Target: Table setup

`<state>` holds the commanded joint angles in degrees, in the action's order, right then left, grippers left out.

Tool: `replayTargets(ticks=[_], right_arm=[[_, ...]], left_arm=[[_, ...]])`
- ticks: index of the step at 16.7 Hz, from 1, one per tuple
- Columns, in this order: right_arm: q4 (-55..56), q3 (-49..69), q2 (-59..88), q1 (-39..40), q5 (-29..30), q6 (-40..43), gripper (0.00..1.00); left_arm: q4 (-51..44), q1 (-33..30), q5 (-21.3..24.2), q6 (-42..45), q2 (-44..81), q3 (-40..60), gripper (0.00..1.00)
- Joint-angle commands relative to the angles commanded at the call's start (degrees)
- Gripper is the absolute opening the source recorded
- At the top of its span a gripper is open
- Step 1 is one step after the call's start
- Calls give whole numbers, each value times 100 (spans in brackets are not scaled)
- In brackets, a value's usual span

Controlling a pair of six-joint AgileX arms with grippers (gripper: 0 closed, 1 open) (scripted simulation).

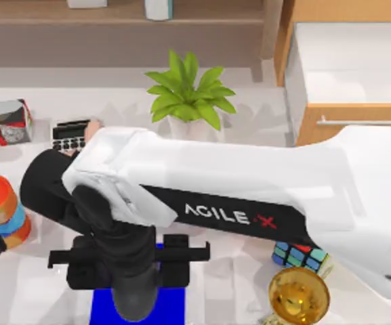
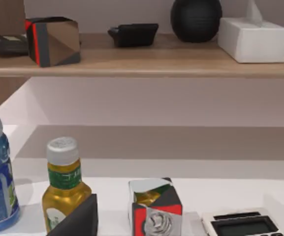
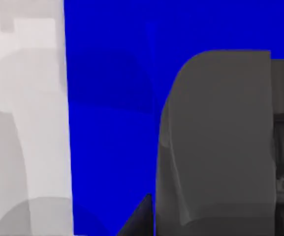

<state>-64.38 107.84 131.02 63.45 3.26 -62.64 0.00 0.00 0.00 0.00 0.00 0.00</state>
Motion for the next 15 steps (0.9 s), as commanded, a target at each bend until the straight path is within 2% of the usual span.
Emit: replayTargets(ticks=[15], right_arm=[[365, -47, 301, -134, 226, -37, 0]], left_arm=[[0, 0, 0, 0, 0, 0, 100]])
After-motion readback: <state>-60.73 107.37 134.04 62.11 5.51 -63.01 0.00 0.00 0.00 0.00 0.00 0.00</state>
